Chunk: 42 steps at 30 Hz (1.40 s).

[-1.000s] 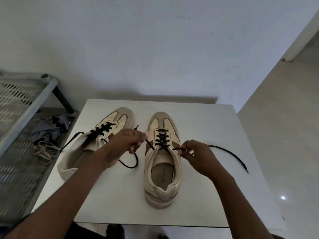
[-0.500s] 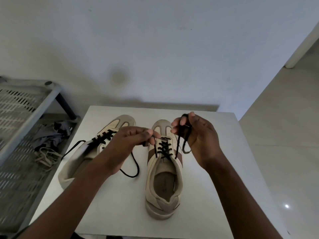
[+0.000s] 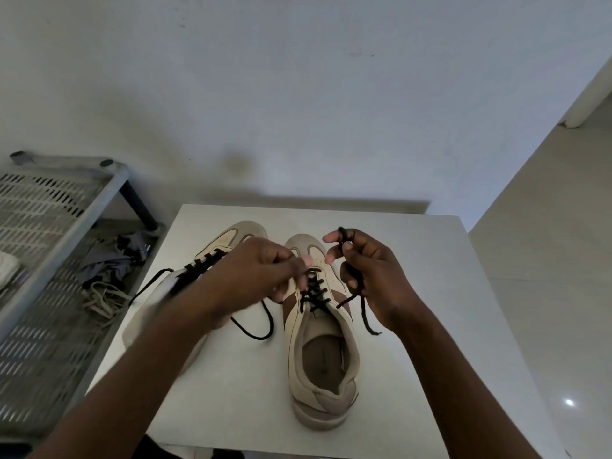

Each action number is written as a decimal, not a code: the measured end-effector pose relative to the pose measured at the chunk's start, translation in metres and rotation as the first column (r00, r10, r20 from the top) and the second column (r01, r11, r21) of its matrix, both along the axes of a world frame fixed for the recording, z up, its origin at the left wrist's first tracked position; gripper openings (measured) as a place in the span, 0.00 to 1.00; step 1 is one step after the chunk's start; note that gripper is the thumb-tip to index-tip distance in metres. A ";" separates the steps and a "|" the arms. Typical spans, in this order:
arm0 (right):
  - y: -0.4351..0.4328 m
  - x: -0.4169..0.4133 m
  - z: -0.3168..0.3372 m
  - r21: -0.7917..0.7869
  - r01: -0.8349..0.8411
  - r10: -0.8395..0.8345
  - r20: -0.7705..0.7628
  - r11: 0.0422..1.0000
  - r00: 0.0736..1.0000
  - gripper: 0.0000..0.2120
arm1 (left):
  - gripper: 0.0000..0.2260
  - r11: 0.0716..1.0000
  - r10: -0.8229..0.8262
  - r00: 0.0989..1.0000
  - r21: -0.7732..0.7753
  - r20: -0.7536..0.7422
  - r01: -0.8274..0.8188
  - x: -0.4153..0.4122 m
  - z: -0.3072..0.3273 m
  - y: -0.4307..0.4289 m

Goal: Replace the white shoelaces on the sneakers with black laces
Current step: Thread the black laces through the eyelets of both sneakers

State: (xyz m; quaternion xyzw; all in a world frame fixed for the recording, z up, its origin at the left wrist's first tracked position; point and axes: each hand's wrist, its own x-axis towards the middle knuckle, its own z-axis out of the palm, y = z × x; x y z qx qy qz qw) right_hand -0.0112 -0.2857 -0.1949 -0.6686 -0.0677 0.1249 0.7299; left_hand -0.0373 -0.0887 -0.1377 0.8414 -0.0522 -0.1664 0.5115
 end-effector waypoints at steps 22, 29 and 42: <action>0.013 -0.001 0.012 -0.267 -0.095 0.097 -0.005 0.959 0.995 0.04 | 0.11 0.882 0.384 0.870 -0.403 0.310 -0.245 0.017 -0.014 -0.015; 0.015 0.000 0.016 -0.259 0.030 -0.030 0.004 0.965 1.000 0.08 | 0.16 0.924 0.383 0.846 -0.156 0.370 -0.350 0.032 -0.023 -0.027; 0.030 -0.006 0.006 -0.035 0.160 -0.160 -0.007 0.986 0.987 0.06 | 0.10 0.886 0.451 0.846 -0.259 0.283 -0.385 0.044 -0.041 -0.020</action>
